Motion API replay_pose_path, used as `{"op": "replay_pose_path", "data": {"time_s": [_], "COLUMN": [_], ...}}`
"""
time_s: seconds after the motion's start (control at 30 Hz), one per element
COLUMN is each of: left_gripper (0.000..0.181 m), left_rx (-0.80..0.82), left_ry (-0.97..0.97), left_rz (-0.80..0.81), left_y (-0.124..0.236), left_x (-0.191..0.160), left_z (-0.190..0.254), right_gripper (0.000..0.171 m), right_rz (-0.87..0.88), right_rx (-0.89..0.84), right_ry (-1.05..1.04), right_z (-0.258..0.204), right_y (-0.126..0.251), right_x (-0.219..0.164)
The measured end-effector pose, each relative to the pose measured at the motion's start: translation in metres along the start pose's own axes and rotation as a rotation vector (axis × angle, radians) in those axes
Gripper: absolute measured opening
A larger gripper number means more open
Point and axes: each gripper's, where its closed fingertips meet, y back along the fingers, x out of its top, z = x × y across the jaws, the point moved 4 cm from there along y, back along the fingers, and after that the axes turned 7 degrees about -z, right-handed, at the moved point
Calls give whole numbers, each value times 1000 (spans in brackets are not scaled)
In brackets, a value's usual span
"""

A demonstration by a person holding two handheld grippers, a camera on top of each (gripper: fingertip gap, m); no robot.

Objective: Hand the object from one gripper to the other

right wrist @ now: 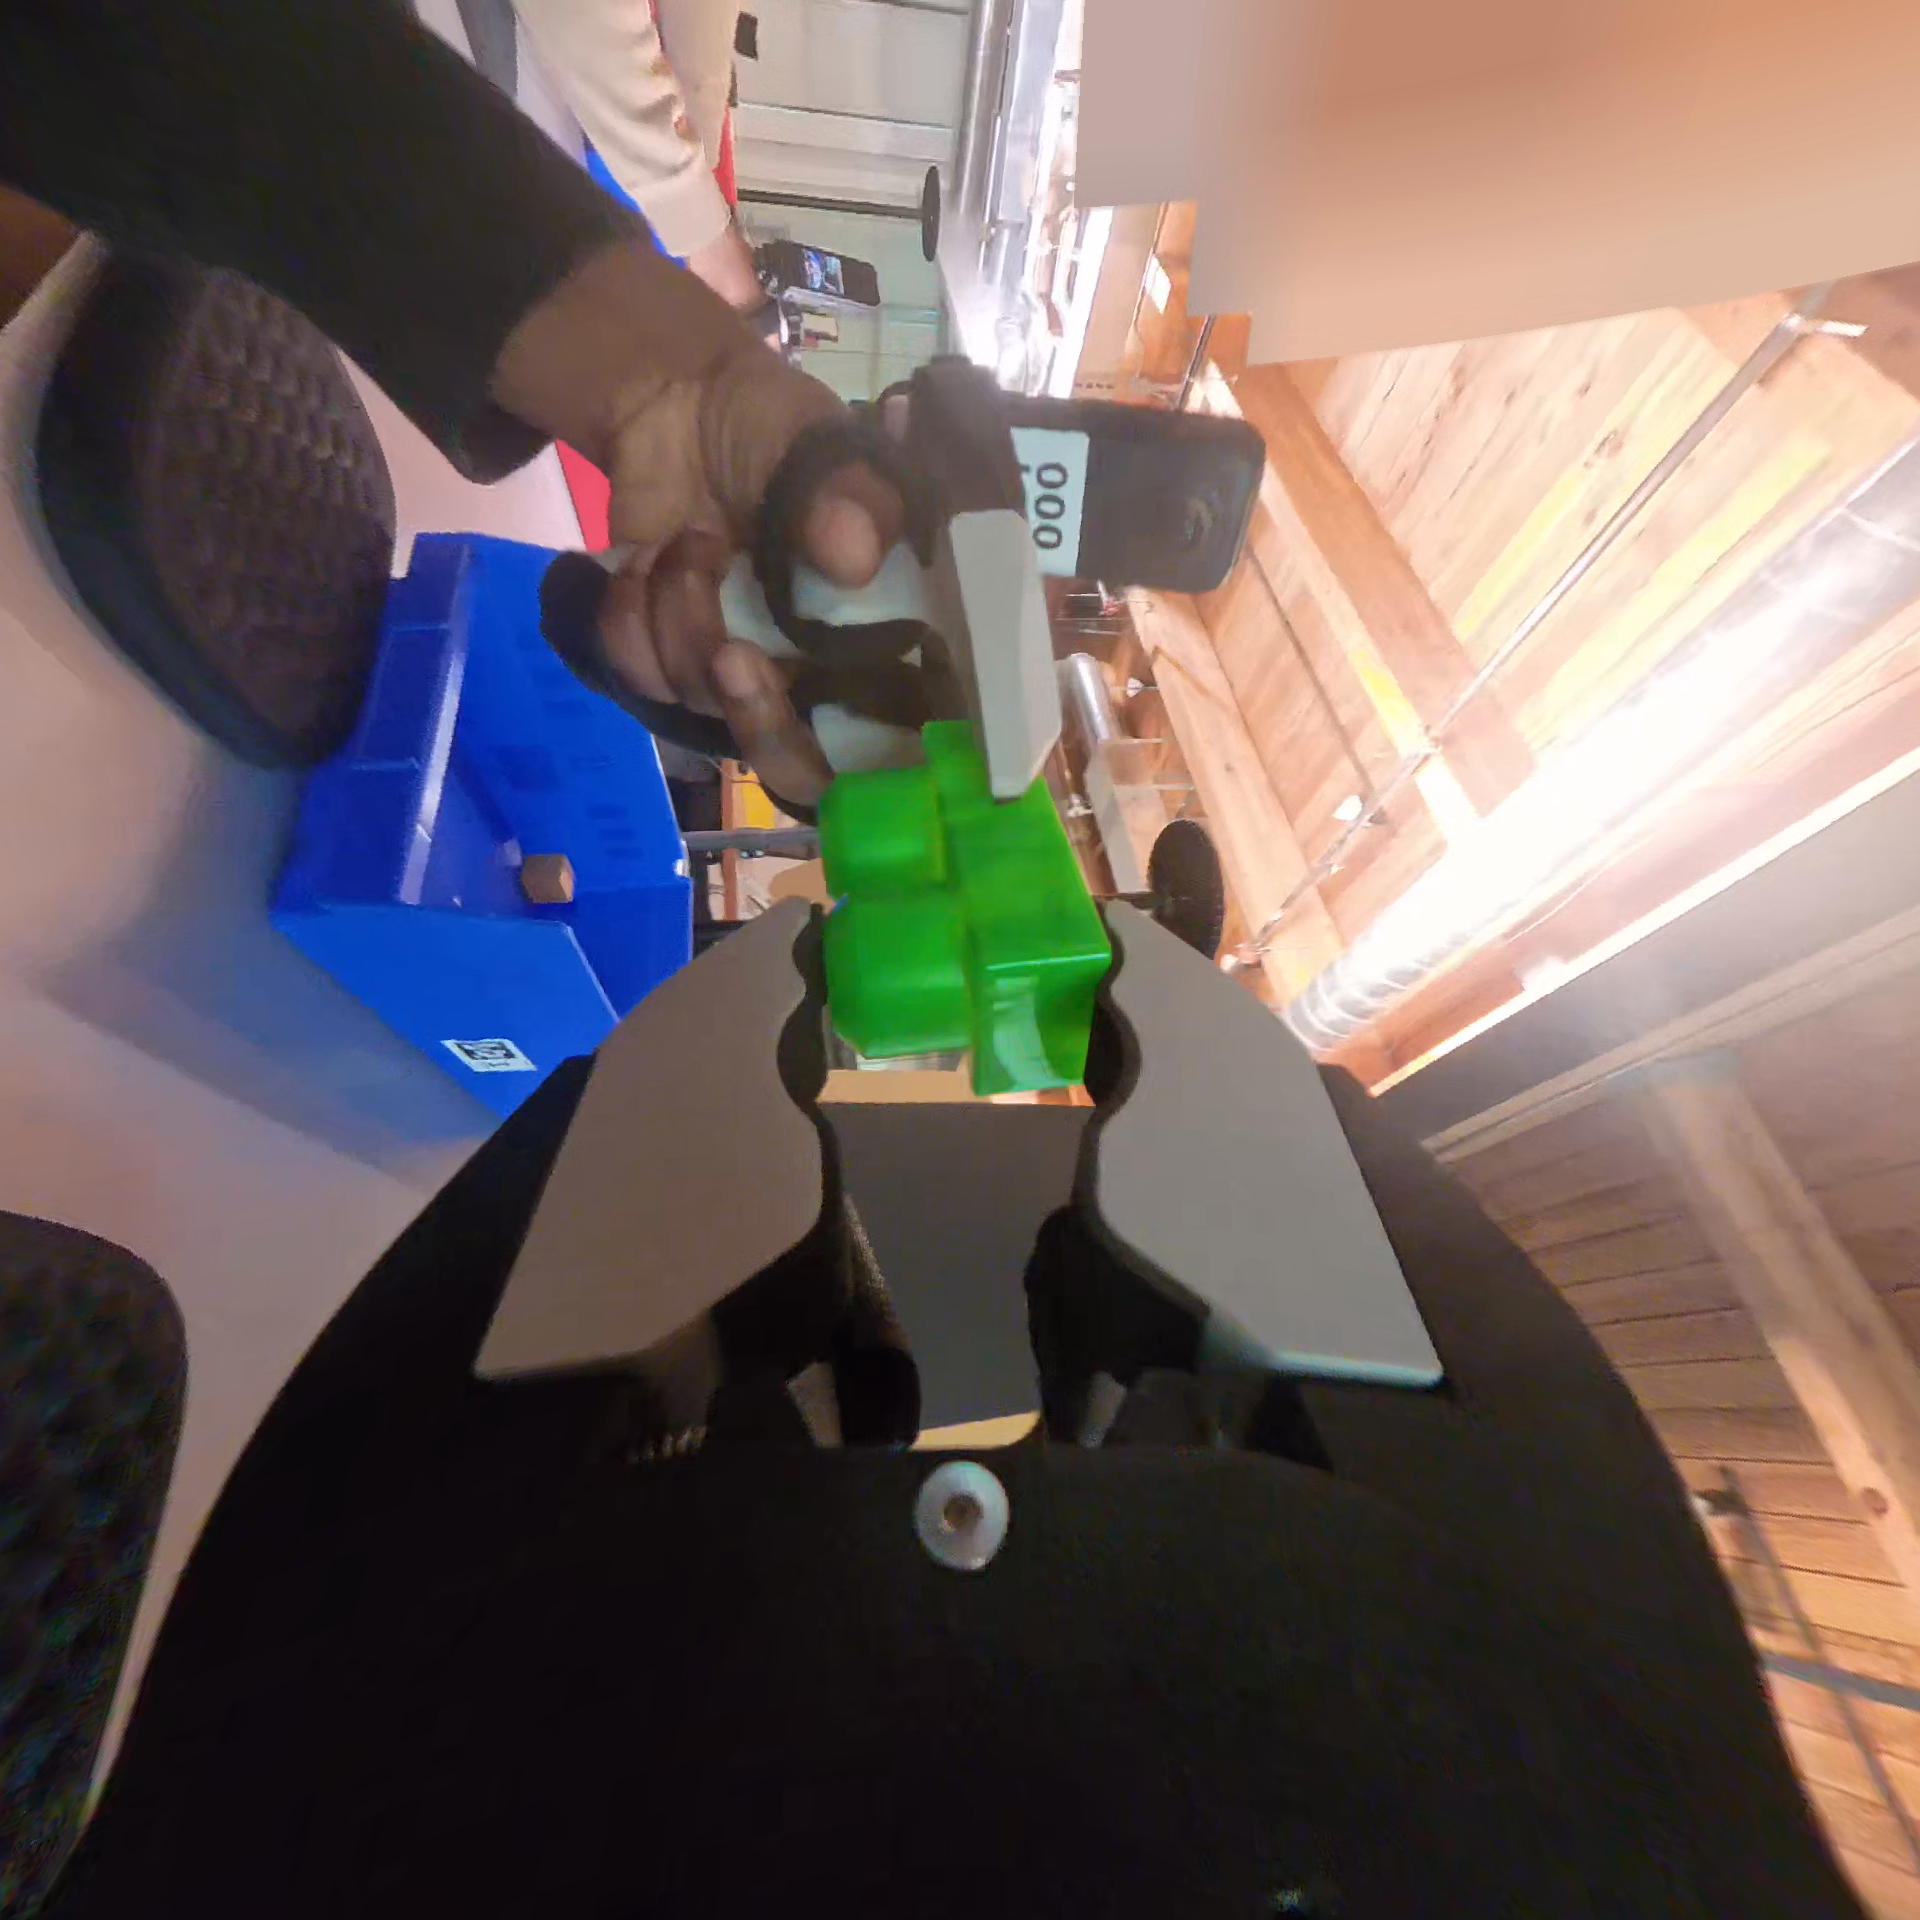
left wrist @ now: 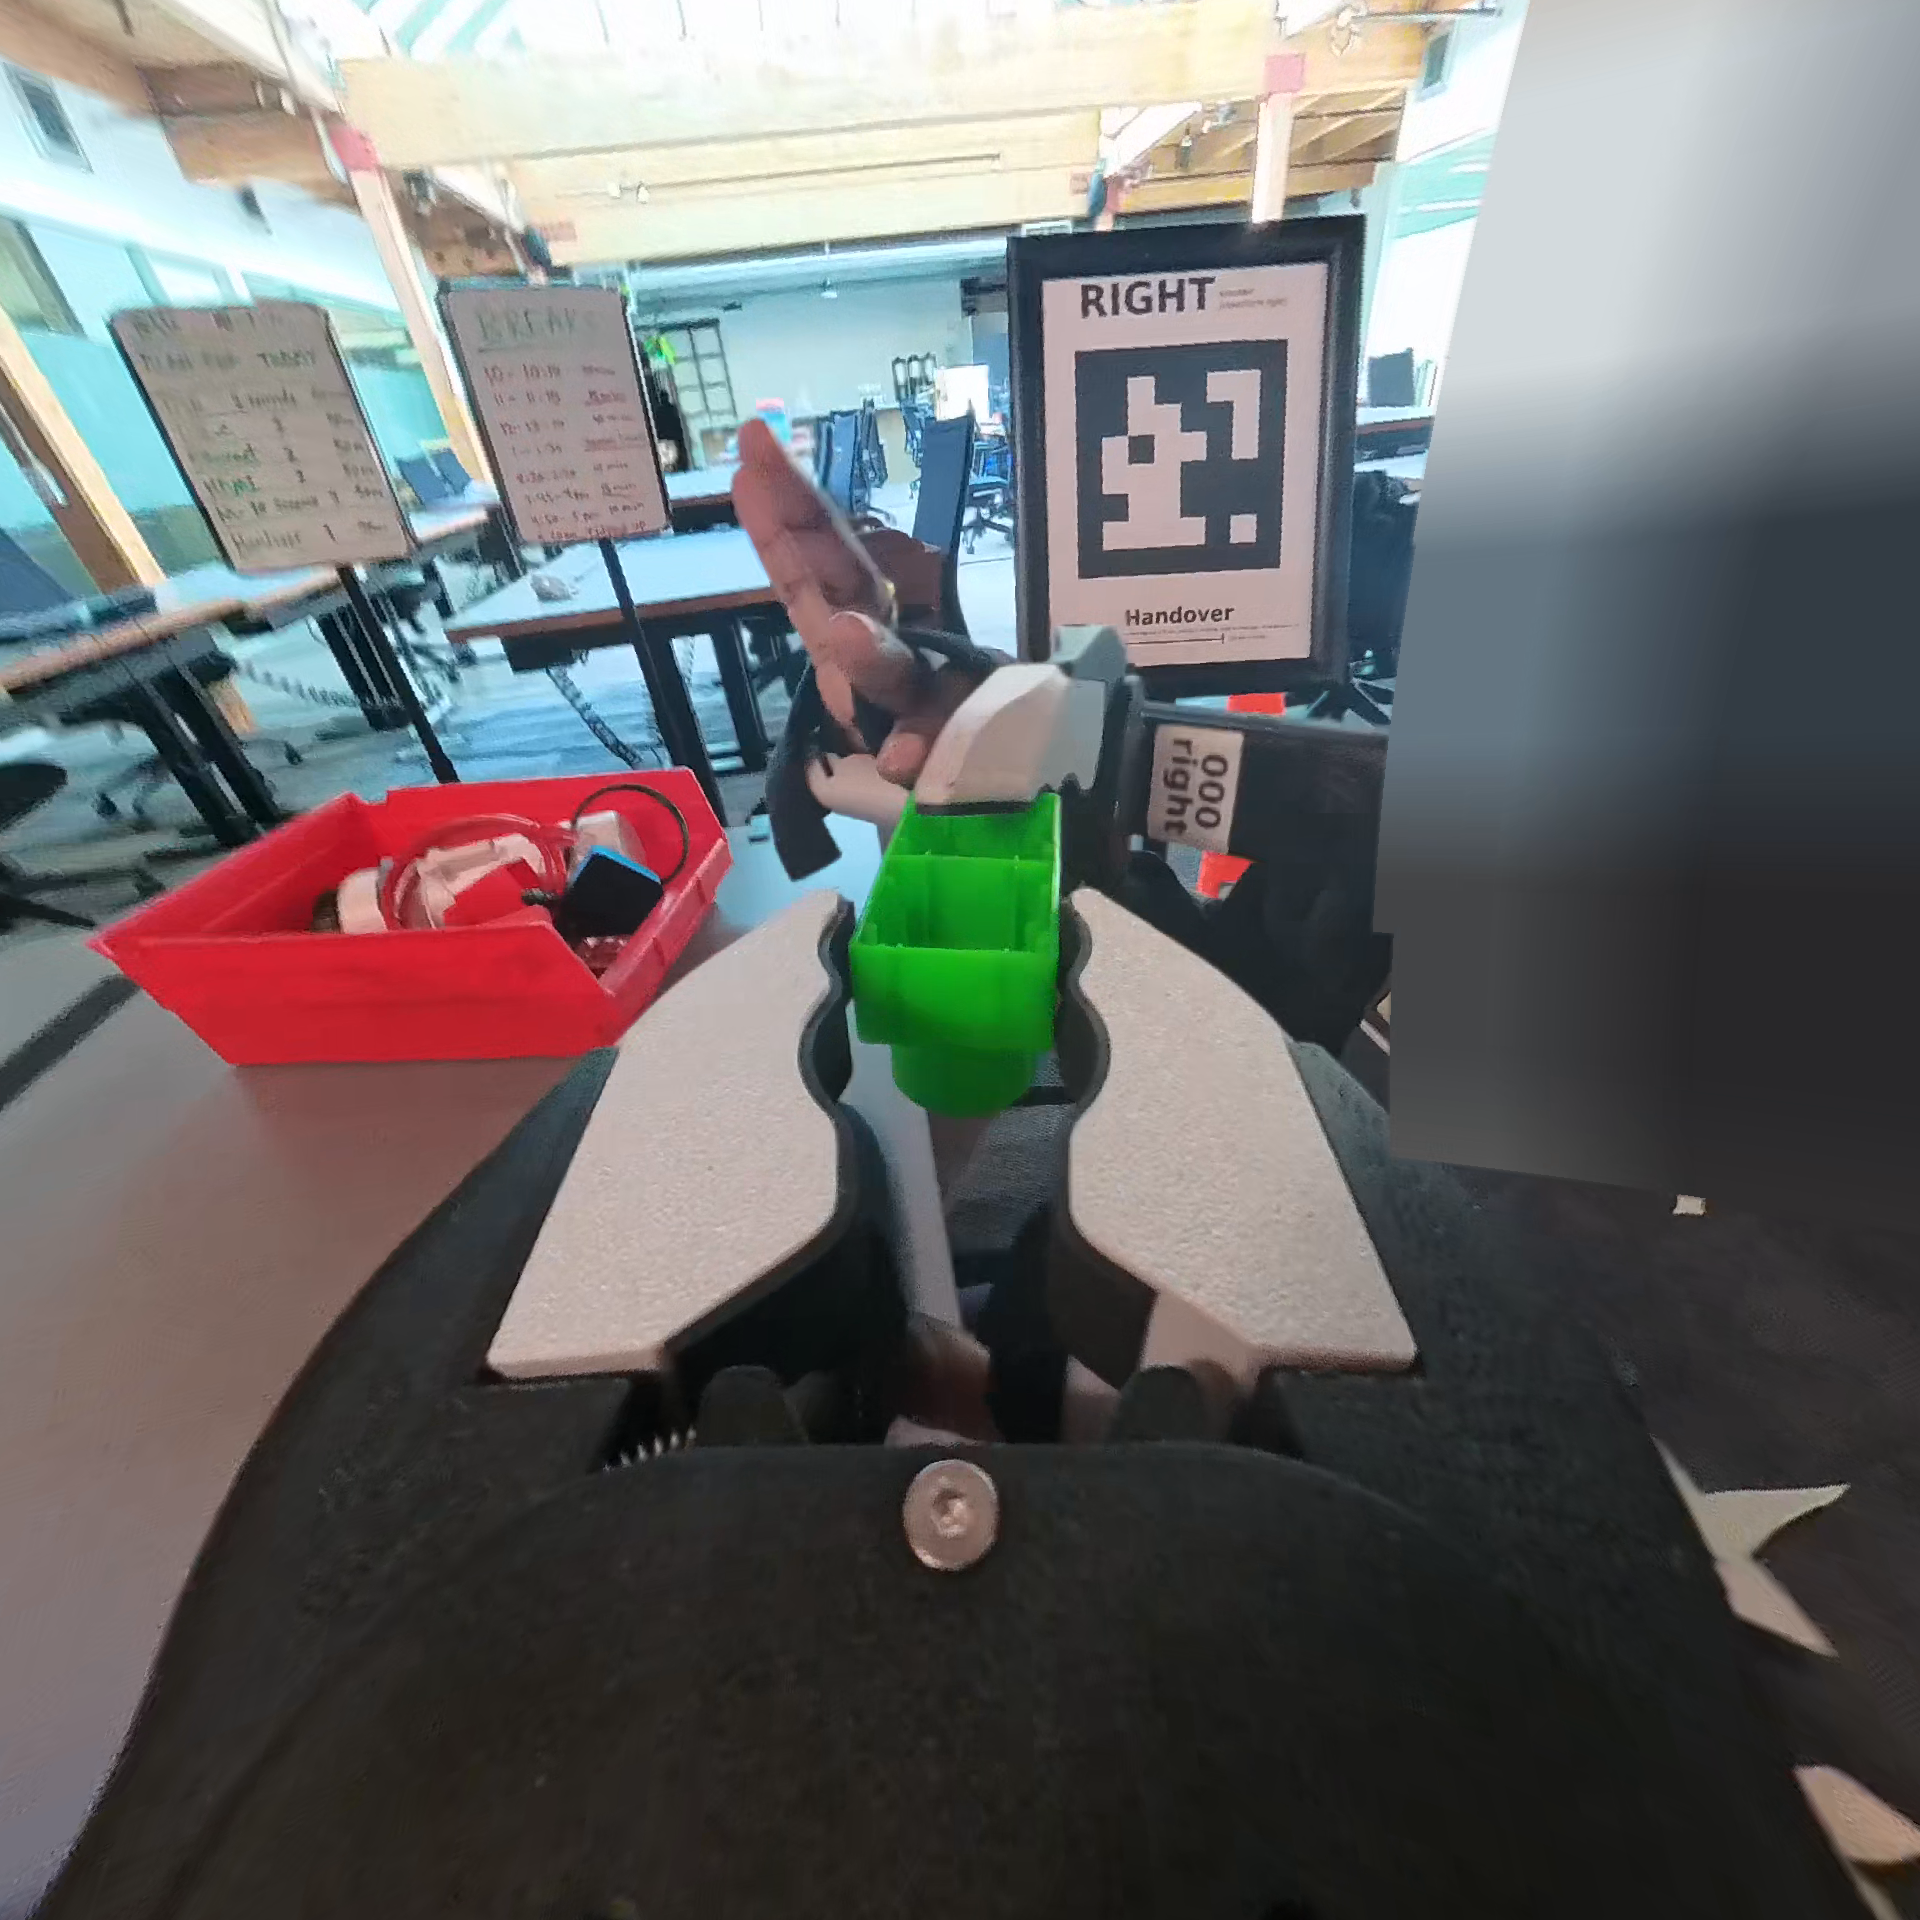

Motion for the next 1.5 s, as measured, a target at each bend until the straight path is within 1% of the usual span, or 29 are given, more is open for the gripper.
{"op": "replay_pose_path", "data": {"time_s": [0.03, 0.17, 0.27, 0.33, 0.4, 0.43, 0.53, 0.6, 0.67, 0.7, 0.73, 0.8, 0.9, 0.97, 1.0, 1.07, 1.13, 1.17, 1.23, 1.3, 1.37, 1.4, 1.5], "left_gripper": [37, 68, 69, 66, 51, 48, 47, 47, 47, 47, 47, 47, 47, 46, 46, 47, 45, 46, 60, 64, 64, 60, 46], "left_rx": [23, 195, 319, 326, 317, 308, 274, 241, 198, 176, 150, 93, 25, 19, 10, 16, 12, 25, 107, 190, 254, 275, 299], "left_ry": [-67, -499, -697, -756, -767, -758, -702, -627, -499, -432, -367, -261, -139, -99, -91, -87, -136, -205, -387, -566, -687, -726, -767], "left_rz": [16, 60, -2, -17, -20, -26, -53, -38, -20, -17, -15, -12, -25, -39, -40, -43, -25, -3, 26, -3, -37, -42, -40], "left_y": [0, 3, 0, -4, -6, -6, -4, -2, 2, 3, 5, 6, 5, 3, 2, 2, 2, 2, 3, 2, -1, -3, -5], "left_x": [1, 4, 4, 3, 3, 3, 1, 4, 7, 7, 7, 6, 3, 1, 0, -1, 0, 0, 0, -2, -2, -1, 0], "left_z": [0, 8, 11, 15, 17, 17, 16, 16, 14, 13, 11, 10, 8, 6, 7, 5, 6, 8, 9, 11, 14, 15, 17], "right_gripper": [48, 47, 48, 47, 47, 47, 48, 50, 66, 72, 74, 75, 66, 52, 38, 37, 37, 37, 37, 36, 37, 36, 37], "right_rz": [11, 84, 155, 175, 188, 185, 181, 213, 213, 193, 167, 95, 10, 18, 8, -23, -23, -5, 48, 101, 134, 149, 170], "right_rx": [11, 85, 134, 169, 183, 195, 207, 159, 56, 11, -23, -46, -86, -111, -107, -87, -58, -35, 29, 98, 169, 203, 269], "right_ry": [-40, -328, -503, -556, -571, -575, -589, -566, -446, -362, -273, -112, 73, 108, 109, 110, 51, -12, -173, -333, -463, -513, -596], "right_z": [1, 11, 16, 15, 14, 13, 12, 15, 18, 18, 17, 12, 7, 6, 5, 5, 6, 7, 9, 11, 11, 10, 7], "right_y": [1, 5, 7, 7, 8, 8, 6, 7, 8, 9, 9, 7, 3, 1, 0, -1, 0, 1, 3, 5, 6, 6, 6], "right_x": [0, -2, -2, -1, 0, 0, 2, 4, 4, 3, 3, 2, 0, 4, 5, 2, 1, 2, 3, 3, 2, 3, 3]}}
